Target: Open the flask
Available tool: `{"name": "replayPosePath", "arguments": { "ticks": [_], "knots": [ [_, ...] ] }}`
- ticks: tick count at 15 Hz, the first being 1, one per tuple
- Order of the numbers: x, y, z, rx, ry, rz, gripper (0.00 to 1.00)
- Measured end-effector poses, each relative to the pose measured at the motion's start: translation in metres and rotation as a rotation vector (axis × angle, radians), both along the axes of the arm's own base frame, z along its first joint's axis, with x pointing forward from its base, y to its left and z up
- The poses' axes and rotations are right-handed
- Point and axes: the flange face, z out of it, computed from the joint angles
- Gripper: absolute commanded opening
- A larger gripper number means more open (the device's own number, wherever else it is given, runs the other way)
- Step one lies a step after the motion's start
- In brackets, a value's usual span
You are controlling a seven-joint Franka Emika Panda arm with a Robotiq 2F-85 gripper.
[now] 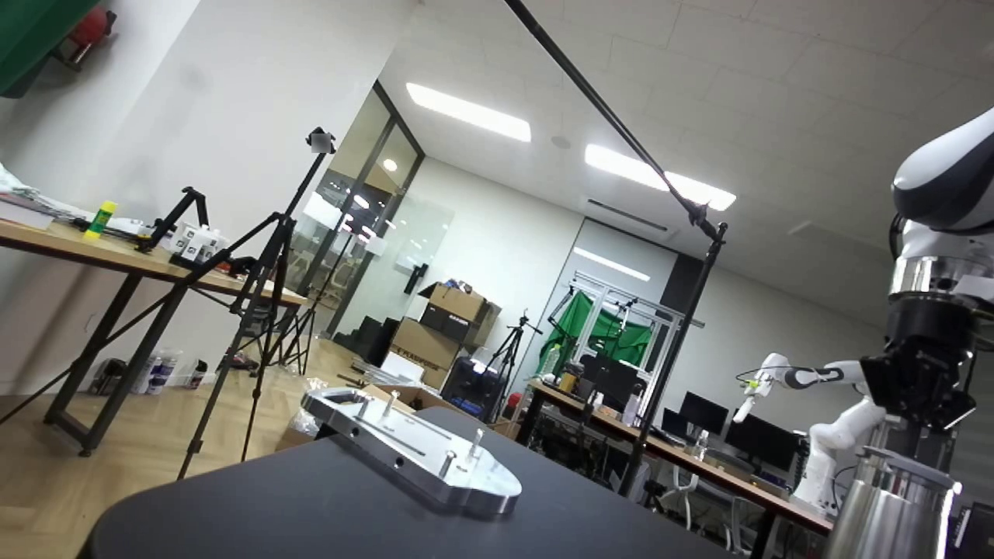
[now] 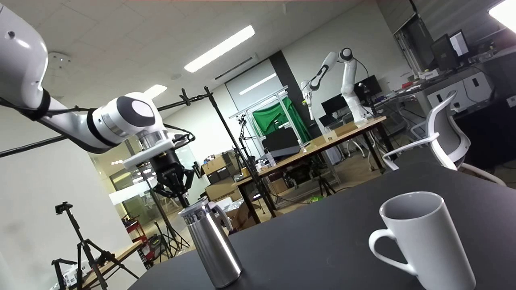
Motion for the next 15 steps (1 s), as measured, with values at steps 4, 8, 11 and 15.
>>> {"name": "replayPosePath", "arguments": {
  "ticks": [4,8,11,15],
  "knots": [
    [-0.001,0.016,0.000,-0.043,-0.025,0.060,0.00],
    [-0.002,0.021,-0.001,-0.063,-0.029,0.083,0.00],
    [-0.001,0.021,-0.001,-0.068,-0.028,0.085,0.00],
    [0.000,0.015,-0.002,-0.013,0.010,0.053,0.00]
  ]
}}
